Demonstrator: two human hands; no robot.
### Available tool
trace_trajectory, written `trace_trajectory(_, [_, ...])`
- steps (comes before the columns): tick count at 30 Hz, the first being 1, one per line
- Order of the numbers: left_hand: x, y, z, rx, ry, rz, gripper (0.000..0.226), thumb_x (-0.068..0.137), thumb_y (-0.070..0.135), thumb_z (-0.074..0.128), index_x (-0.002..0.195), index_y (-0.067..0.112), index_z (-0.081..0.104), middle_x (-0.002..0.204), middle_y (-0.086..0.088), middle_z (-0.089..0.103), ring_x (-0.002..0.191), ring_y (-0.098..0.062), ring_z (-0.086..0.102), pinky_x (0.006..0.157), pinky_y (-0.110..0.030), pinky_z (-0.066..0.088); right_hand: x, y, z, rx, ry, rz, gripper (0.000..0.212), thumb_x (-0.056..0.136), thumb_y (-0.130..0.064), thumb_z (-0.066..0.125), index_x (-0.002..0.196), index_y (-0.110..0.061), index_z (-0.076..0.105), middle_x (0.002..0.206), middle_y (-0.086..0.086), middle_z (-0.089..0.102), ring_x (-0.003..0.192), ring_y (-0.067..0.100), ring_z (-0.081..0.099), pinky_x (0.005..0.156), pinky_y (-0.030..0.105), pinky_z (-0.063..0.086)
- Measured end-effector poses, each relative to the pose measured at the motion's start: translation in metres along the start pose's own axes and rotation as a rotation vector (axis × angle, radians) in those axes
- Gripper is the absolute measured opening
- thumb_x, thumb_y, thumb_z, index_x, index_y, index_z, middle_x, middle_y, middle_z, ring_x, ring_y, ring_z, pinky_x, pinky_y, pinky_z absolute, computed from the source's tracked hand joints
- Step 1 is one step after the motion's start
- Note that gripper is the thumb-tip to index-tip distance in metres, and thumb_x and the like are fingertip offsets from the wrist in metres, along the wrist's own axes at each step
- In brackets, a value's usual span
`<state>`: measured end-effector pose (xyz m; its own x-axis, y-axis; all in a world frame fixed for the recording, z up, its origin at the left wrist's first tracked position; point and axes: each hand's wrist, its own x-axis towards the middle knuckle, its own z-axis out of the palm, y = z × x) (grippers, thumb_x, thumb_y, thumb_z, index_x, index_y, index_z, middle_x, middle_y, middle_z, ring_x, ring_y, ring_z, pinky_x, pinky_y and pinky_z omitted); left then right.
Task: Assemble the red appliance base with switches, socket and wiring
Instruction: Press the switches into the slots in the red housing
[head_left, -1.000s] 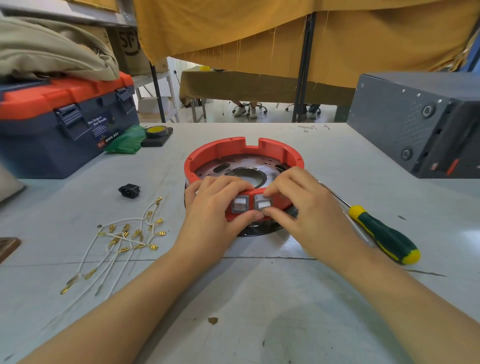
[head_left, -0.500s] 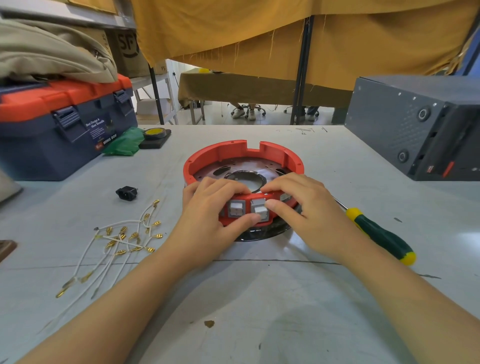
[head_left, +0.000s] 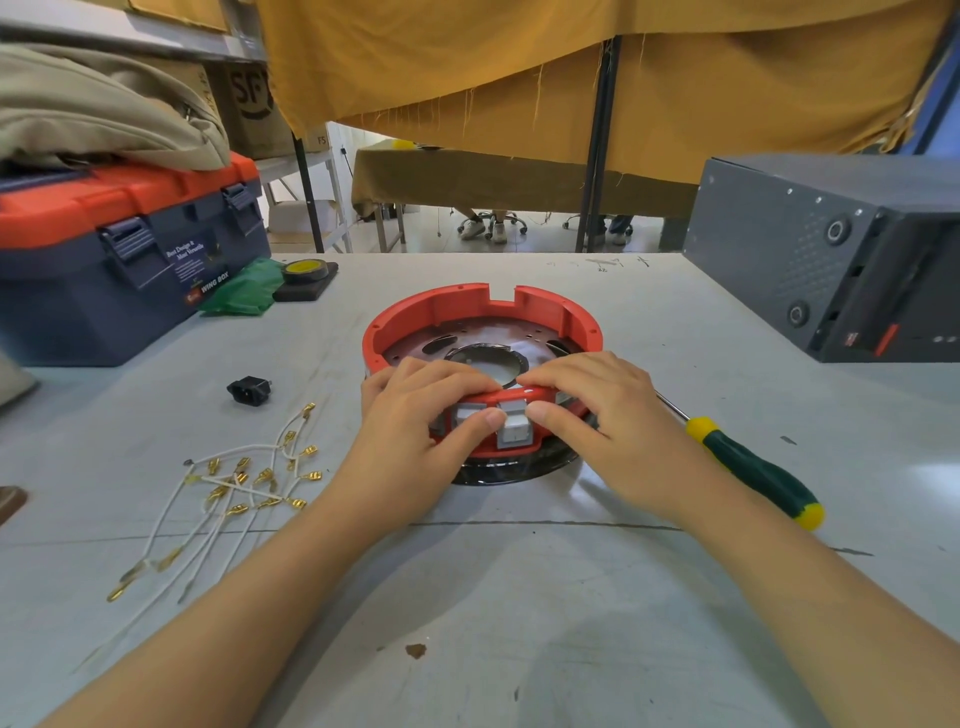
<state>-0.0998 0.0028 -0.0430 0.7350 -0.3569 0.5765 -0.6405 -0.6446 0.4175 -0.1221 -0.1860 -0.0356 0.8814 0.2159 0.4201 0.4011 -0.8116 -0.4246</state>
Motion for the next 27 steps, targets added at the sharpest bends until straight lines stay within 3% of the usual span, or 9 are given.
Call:
trace_trajectory(10, [0.0044,0.0006,-0.0015,-0.072,0.011,-0.036,0.031,0.08,0.044,0.052,0.101,0.03,0.069,0.099,0.028,0.055,0.1,-0.001,0.047,0.101,-0.041,0.029,0.0052,0.0022,-0.0036,0.158,0.007,0.014,0.022,0.091,-0.034,0.056,0.11,-0.029,0.067,0.106,-0.02,0.059,0.111,0.005,0.045,0.105,0.041,0.032])
trace_trajectory(14, [0.006,0.0021,-0.0031,-0.108,0.003,-0.033,0.024,0.081,0.04,0.059,0.099,0.029,0.071,0.094,0.029,0.057,0.099,-0.005,0.051,0.097,-0.048,0.035,0.0069,0.0034,-0.002,0.221,0.021,0.044,0.02,0.089,-0.032,0.061,0.106,-0.031,0.07,0.097,-0.031,0.054,0.107,0.001,0.045,0.101,0.029,0.035])
trace_trajectory(19, [0.0066,0.0015,-0.0031,-0.113,0.0,-0.056,0.018,0.085,0.031,0.064,0.101,0.029,0.071,0.093,0.025,0.059,0.097,-0.004,0.05,0.096,-0.048,0.038,0.0083,0.0047,-0.0014,0.287,0.029,0.087,0.017,0.086,-0.029,0.065,0.101,-0.033,0.07,0.097,-0.026,0.057,0.105,0.001,0.047,0.09,0.014,0.038])
trace_trajectory(22, [0.0069,0.0024,-0.0033,-0.116,-0.001,-0.063,0.019,0.084,0.031,0.064,0.102,0.028,0.071,0.092,0.026,0.058,0.095,-0.003,0.05,0.095,-0.047,0.039,0.0086,0.0046,-0.0015,0.314,0.026,0.11,0.015,0.085,-0.029,0.066,0.099,-0.034,0.07,0.101,-0.016,0.061,0.107,0.005,0.049,0.09,0.015,0.039])
trace_trajectory(27, [0.0072,0.0034,-0.0038,-0.127,0.002,-0.065,0.018,0.084,0.03,0.064,0.101,0.027,0.072,0.09,0.022,0.061,0.092,-0.002,0.05,0.094,-0.047,0.039,0.0093,0.0036,-0.001,0.34,0.023,0.125,0.014,0.085,-0.028,0.067,0.096,-0.037,0.069,0.101,-0.015,0.06,0.107,0.006,0.049,0.09,0.018,0.039])
